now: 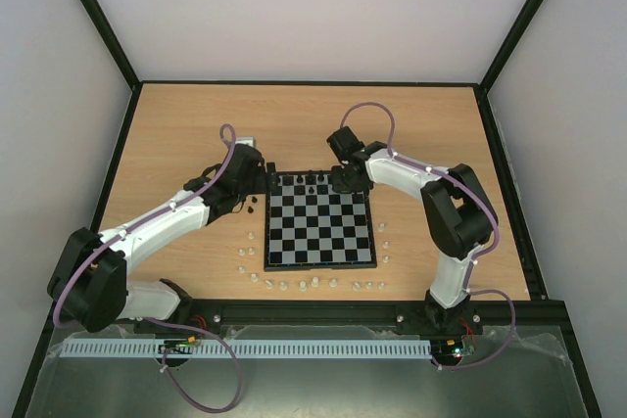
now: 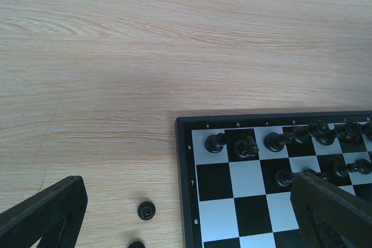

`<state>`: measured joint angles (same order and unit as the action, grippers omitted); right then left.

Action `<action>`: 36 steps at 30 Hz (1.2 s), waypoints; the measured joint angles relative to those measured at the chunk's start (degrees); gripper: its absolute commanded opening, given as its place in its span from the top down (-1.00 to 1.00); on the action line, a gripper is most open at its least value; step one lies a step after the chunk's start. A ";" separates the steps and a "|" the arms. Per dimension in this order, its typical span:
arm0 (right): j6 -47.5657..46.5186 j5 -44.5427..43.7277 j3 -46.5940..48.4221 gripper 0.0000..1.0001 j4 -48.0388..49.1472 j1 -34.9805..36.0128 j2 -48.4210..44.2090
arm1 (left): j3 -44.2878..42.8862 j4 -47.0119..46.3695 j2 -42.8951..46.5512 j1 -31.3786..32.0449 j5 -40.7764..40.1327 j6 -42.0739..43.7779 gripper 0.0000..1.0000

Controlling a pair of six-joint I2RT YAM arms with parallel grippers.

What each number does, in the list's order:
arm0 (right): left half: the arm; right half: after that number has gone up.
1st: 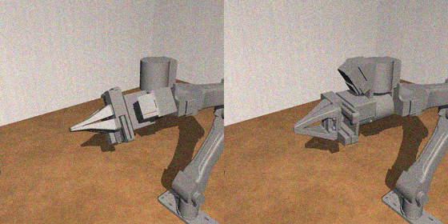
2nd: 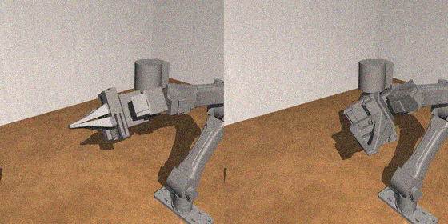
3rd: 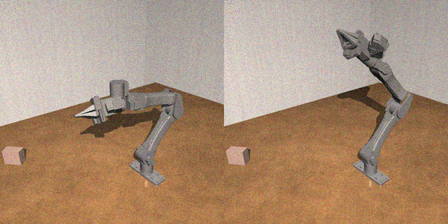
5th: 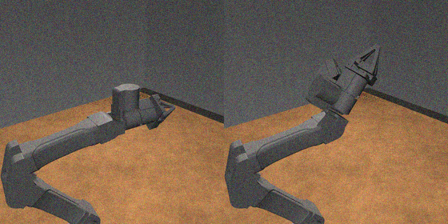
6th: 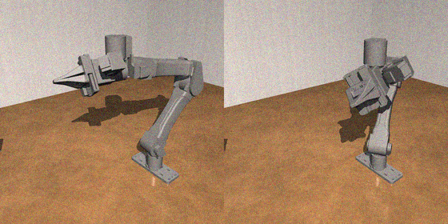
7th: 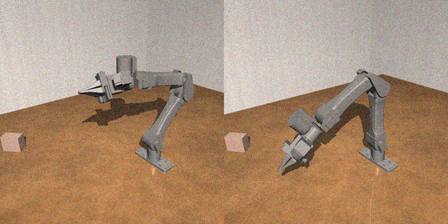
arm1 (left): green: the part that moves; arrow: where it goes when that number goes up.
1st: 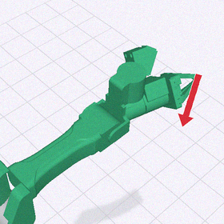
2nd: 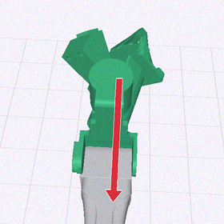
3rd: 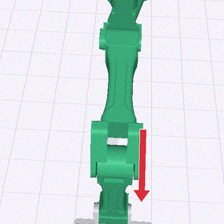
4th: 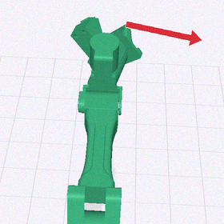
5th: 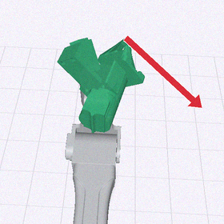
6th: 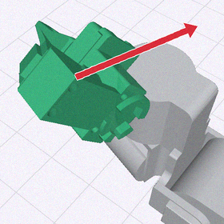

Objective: Set up the chess pieces on the board
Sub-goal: Place the chess piece on the chessboard.

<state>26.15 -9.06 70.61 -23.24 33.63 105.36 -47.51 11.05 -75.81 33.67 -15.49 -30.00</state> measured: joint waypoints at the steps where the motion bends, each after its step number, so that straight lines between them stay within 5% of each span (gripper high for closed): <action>1: 0.07 0.00 0.00 0.80 0.02 0.00 0.09 | 0.00 0.00 -0.02 0.00 0.00 0.02 -0.98; 23: 0.00 -0.22 0.28 0.72 0.52 0.00 0.63 | 0.00 -0.02 -0.26 0.00 -0.02 0.00 -0.98; 36: -0.33 1.64 -1.14 -0.17 1.49 0.00 -3.08 | 0.00 -0.02 -0.90 -0.59 -0.48 0.02 -0.98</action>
<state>25.82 -7.42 69.47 -21.76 33.63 102.28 -47.51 11.03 -76.71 33.08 -15.97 -29.98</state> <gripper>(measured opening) 0.460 0.989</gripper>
